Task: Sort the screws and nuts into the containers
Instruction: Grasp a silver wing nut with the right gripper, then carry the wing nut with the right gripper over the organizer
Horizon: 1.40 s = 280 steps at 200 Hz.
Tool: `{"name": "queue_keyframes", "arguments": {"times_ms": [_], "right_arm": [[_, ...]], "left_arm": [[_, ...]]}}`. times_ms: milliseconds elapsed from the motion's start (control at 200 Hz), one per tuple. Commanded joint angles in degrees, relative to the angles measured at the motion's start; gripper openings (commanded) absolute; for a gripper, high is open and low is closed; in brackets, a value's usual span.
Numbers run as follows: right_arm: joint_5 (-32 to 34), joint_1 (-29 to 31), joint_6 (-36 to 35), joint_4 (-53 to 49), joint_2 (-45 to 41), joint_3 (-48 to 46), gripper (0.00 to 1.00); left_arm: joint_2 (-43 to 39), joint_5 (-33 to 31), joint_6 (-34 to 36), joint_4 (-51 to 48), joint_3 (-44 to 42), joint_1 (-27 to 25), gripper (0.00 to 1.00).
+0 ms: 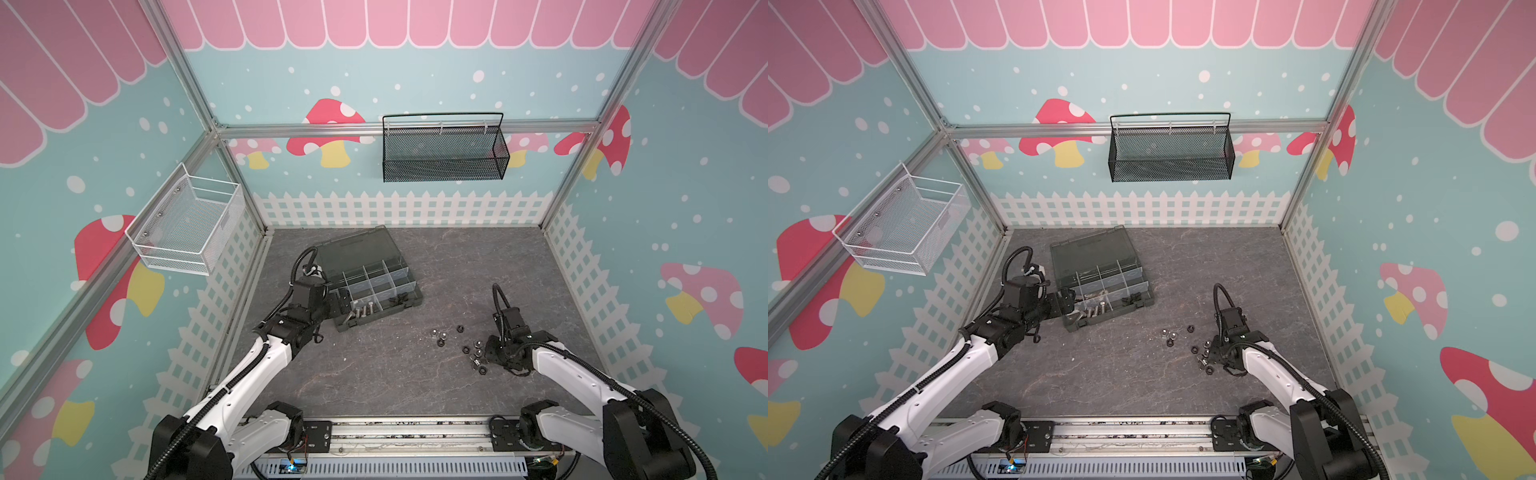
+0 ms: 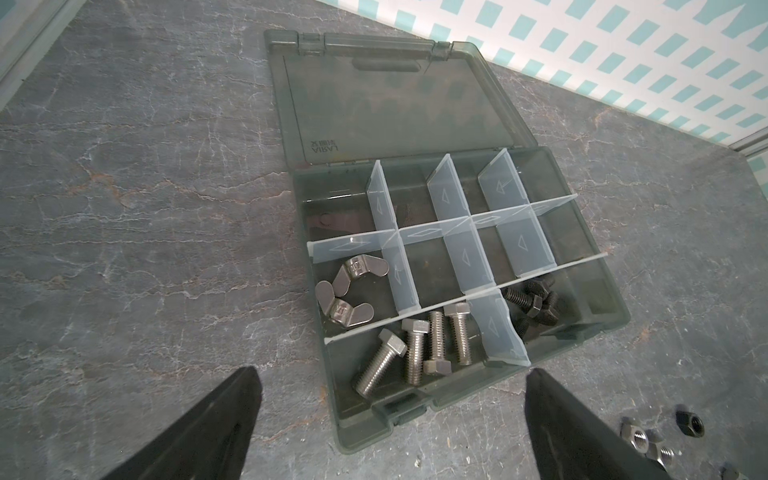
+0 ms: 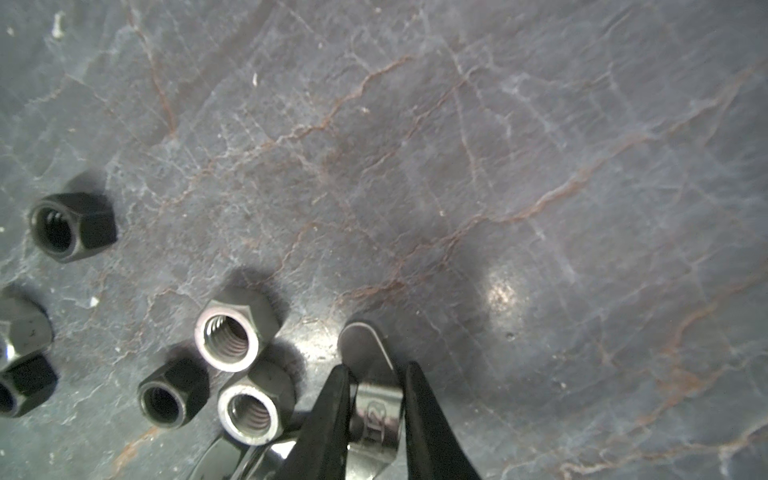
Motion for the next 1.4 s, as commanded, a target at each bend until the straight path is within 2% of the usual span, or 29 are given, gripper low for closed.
{"name": "queue_keyframes", "arguments": {"times_ms": [0,140,325,535,725,985,1396], "right_arm": [[-1.29,-0.1,0.68,-1.5,-0.69,-1.16,0.2],[-0.83,-0.06,0.74,-2.38,-1.95,-0.72,0.15],[0.74,-0.01,0.08,-4.97,-2.82,2.21,0.0],[0.73,1.26,-1.89,-6.65,-5.05,7.49,0.0],[-1.19,6.41,-3.09,-2.96,-1.62,15.08,0.0],[1.28,19.61,-5.89,3.79,13.81,31.49,0.0],[-5.42,32.04,-16.16,9.3,46.41,65.18,0.0]], "left_arm": [[0.36,-1.45,-0.54,-0.49,1.45,-0.39,1.0],[0.36,-1.7,-0.53,-0.46,1.78,-0.37,1.0],[0.49,-1.36,-0.7,-0.49,1.73,-0.34,1.0],[0.15,-1.59,-1.24,-0.45,1.04,-0.36,1.0],[-1.39,-3.33,-2.84,-0.32,-0.76,-0.27,1.0],[-5.52,-6.05,-5.98,-0.92,-4.71,-0.24,1.0],[-10.63,-5.4,-8.87,-2.62,-8.07,-0.08,1.0]]}}
